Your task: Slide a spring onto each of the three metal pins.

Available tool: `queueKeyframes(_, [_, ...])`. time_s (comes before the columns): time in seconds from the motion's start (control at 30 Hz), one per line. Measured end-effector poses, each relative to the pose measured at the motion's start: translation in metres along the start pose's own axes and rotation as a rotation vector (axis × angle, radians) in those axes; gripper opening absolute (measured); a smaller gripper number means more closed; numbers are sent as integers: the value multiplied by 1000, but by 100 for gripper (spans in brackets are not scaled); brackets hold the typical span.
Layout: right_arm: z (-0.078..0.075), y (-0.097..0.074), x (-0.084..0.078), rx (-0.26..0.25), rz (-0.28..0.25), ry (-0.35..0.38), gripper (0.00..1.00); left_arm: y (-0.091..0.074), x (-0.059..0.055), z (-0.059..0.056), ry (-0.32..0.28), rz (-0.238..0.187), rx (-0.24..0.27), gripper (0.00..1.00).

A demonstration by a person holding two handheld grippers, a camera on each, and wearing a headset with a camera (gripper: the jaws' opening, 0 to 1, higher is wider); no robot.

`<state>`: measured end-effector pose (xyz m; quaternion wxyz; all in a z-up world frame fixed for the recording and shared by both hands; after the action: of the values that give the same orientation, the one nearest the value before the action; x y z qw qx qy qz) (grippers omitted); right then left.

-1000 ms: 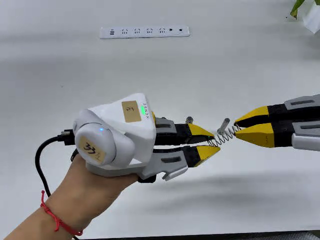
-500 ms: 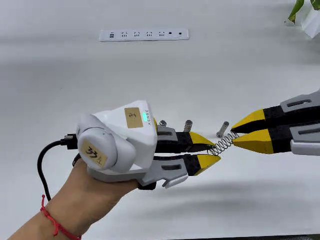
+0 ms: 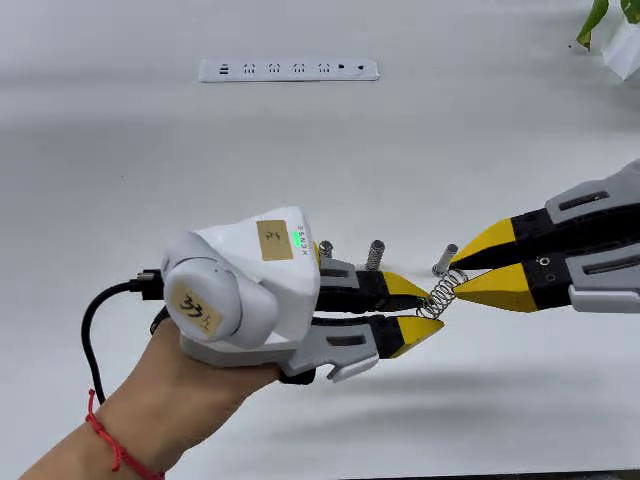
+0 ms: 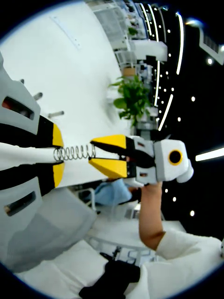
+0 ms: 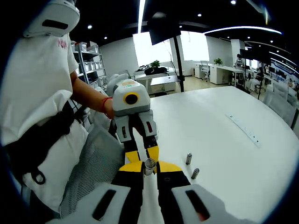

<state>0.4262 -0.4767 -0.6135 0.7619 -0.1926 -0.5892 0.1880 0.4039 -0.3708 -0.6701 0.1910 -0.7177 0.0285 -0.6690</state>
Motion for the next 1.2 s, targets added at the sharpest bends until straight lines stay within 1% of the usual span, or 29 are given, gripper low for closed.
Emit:
queueKeyframes(0.13, [1,0,1,-1,19,-21,12,0,0,0,7,1,0,10])
queueKeyframes(0.37, [1,-2,1,-1,34,-16,12,-1,0,0,15,-1,-2,10])
queueKeyframes(0.43, [0,-2,2,-2,45,-22,15,-1,0,0,17,-3,-3,10])
queueKeyframes(0.5, [-3,-4,3,-2,67,-29,18,-1,0,-1,22,-3,-6,10])
queueKeyframes(0.57, [-3,-4,5,12,95,-46,18,0,1,-1,24,-6,-9,10])
queueKeyframes(0.6, [-5,-5,5,22,111,-54,19,1,1,-1,25,-7,-10,10])
queueKeyframes(0.63, [-6,-4,5,40,139,-62,20,1,1,-1,27,-6,-11,10])
queueKeyframes(0.73, [-6,-1,5,65,214,-108,22,2,1,0,28,-11,-10,10])
queueKeyframes(0.8, [-9,2,6,59,254,-148,21,3,2,1,31,-13,-9,10])
queueKeyframes(0.83, [-10,4,6,68,269,-155,21,3,2,1,31,-15,-9,10])
queueKeyframes(0.87, [-10,6,5,79,310,-177,21,4,3,2,30,-17,-8,10])
queueKeyframes(0.93, [-11,9,5,88,353,-223,20,4,3,2,33,-18,-7,10])
queueKeyframes(0.97, [-11,11,5,101,373,-225,20,4,3,2,32,-19,-7,10])
queueKeyframes(1.1, [-13,17,6,126,419,-256,18,5,3,3,33,-24,-8,10])
queueKeyframes(1.2, [-12,21,7,140,445,-271,16,4,3,4,33,-29,-6,10])
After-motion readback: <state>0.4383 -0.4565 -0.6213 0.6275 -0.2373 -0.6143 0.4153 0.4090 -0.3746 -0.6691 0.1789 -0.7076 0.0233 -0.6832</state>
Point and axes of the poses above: the centre of the closed fingertips' face, and the gripper's own axes: y roughly forward along the fingers, z roughly to its left, x roughly out of its top, the point moved 7 cm from there along -y, roughly backward along the fingers, and after that the axes turned 5 degrees about y, right-handed, at the moved point
